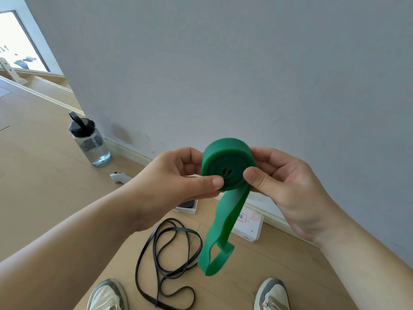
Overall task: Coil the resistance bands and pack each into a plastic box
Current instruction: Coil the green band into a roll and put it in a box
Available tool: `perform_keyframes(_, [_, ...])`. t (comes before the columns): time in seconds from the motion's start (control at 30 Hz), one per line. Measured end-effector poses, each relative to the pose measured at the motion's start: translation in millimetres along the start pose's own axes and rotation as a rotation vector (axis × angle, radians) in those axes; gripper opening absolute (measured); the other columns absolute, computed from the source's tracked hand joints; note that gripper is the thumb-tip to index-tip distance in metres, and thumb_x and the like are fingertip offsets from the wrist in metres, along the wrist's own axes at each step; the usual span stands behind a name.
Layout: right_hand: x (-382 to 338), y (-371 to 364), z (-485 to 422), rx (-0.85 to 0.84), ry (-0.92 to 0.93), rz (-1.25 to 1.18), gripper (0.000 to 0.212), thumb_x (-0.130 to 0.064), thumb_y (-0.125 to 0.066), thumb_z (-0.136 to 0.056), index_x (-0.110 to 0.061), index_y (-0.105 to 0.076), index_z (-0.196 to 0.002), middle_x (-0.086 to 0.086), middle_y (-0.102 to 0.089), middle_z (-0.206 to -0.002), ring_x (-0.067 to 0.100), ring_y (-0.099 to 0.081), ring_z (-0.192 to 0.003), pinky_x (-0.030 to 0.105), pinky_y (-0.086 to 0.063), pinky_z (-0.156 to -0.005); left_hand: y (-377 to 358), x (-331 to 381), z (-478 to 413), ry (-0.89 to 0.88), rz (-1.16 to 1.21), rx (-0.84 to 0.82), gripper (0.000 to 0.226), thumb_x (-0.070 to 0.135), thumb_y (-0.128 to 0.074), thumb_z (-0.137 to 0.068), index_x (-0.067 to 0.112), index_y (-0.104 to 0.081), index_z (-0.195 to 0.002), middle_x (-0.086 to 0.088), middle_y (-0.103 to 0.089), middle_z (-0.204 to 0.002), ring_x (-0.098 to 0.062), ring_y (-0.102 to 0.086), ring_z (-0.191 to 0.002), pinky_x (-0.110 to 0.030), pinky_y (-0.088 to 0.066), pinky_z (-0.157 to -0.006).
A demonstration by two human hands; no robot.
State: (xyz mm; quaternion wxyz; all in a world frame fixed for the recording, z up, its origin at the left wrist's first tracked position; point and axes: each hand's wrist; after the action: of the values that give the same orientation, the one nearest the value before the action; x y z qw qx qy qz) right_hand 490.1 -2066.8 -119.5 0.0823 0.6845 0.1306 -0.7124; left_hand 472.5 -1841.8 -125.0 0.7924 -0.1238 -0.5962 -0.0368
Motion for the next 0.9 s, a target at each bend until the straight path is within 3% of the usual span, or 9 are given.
perform_keyframes(0.07, [4, 0, 1, 0.006, -0.002, 0.16, 0.029, -0.007, -0.075, -0.085, -0.018, -0.074, -0.112, 0.002, -0.081, -0.105, 0.017, -0.077, -0.102, 0.031, -0.061, -0.092, 4, -1, -1, 0.017, -0.378, 0.039, 0.03, 0.017, -0.09, -0.078, 0.016, -0.073, -0.103, 0.001, -0.081, -0.1, -0.019, -0.077, -0.1, -0.042, -0.061, -0.095])
perform_keyframes(0.17, [6, 0, 1, -0.01, 0.012, 0.577, 0.027, -0.01, -0.077, -0.09, -0.03, -0.075, -0.107, -0.012, -0.079, -0.1, 0.01, -0.074, -0.096, 0.033, -0.06, -0.093, 0, 2, 0, -0.072, -0.72, 0.119, 0.043, 0.035, -0.093, -0.072, 0.038, -0.074, -0.11, 0.025, -0.076, -0.102, 0.011, -0.067, -0.098, -0.015, -0.052, -0.08])
perform_keyframes(0.27, [7, -5, 2, -0.07, 0.039, 0.864, 0.026, -0.02, -0.074, -0.091, -0.039, -0.07, -0.108, -0.02, -0.074, -0.098, 0.004, -0.068, -0.097, 0.029, -0.055, -0.093, -6, 0, 0, -0.229, -0.863, 0.111, 0.052, 0.031, -0.089, -0.075, 0.042, -0.069, -0.121, 0.026, -0.069, -0.107, 0.009, -0.062, -0.102, -0.011, -0.05, -0.078])
perform_keyframes(0.37, [14, -8, 4, -0.077, 0.067, 0.915, 0.026, -0.028, -0.069, -0.09, -0.042, -0.067, -0.112, -0.016, -0.075, -0.097, 0.009, -0.07, -0.093, 0.034, -0.058, -0.089, -10, -1, 1, -0.239, -0.958, 0.102, 0.037, 0.03, -0.084, -0.08, 0.039, -0.07, -0.112, 0.02, -0.07, -0.1, 0.001, -0.063, -0.097, -0.027, -0.055, -0.084])
perform_keyframes(0.47, [13, -5, 1, 0.018, -0.01, 0.577, 0.042, -0.013, -0.079, -0.089, -0.035, -0.071, -0.123, -0.018, -0.078, -0.109, 0.001, -0.072, -0.105, 0.021, -0.058, -0.093, -7, 5, -1, -0.198, -0.817, 0.163, 0.033, 0.022, -0.086, -0.08, 0.037, -0.069, -0.105, 0.018, -0.073, -0.093, 0.001, -0.068, -0.088, -0.021, -0.057, -0.079])
perform_keyframes(0.53, [12, 3, -1, 0.016, -0.058, 0.401, 0.049, -0.006, -0.078, -0.088, -0.023, -0.068, -0.133, -0.011, -0.078, -0.116, 0.004, -0.072, -0.112, 0.025, -0.056, -0.099, -3, 8, -1, -0.179, -0.65, 0.202, 0.032, 0.019, -0.087, -0.08, 0.034, -0.07, -0.103, 0.017, -0.075, -0.092, 0.001, -0.072, -0.084, -0.022, -0.06, -0.078])
perform_keyframes(0.63, [12, 8, -4, -0.036, -0.071, 0.241, 0.035, -0.003, -0.067, -0.094, -0.011, -0.069, -0.128, 0.001, -0.079, -0.117, 0.017, -0.074, -0.112, 0.037, -0.058, -0.101, 3, 10, -1, -0.167, -0.33, 0.189, 0.03, 0.014, -0.084, -0.084, 0.023, -0.071, -0.109, 0.002, -0.079, -0.103, -0.017, -0.077, -0.097, -0.037, -0.059, -0.09])
perform_keyframes(0.7, [12, 8, -5, -0.043, -0.072, 0.121, 0.036, -0.01, -0.066, -0.09, -0.007, -0.068, -0.126, 0.007, -0.079, -0.116, 0.023, -0.075, -0.109, 0.038, -0.06, -0.096, 4, 9, 0, -0.152, -0.151, 0.141, 0.032, 0.01, -0.079, -0.086, 0.014, -0.069, -0.116, -0.007, -0.079, -0.107, -0.026, -0.077, -0.101, -0.037, -0.058, -0.094])
perform_keyframes(0.9, [11, 9, -4, 0.01, -0.043, 0.033, 0.041, -0.011, -0.078, -0.071, -0.004, -0.071, -0.111, 0.012, -0.08, -0.106, 0.027, -0.077, -0.098, 0.033, -0.062, -0.084, -2, 2, 1, -0.096, 0.001, 0.097, 0.038, 0.009, -0.077, -0.084, 0.006, -0.065, -0.12, -0.013, -0.078, -0.111, -0.033, -0.075, -0.105, -0.044, -0.059, -0.1])
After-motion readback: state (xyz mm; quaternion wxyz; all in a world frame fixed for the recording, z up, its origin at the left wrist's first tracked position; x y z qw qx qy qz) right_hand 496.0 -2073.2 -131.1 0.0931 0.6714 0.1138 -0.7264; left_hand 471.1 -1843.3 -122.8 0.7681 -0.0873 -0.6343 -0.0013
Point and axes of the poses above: each hand's wrist, its own z-axis away from the middle knuckle, its own y-axis out of the back of the hand, x = y × z
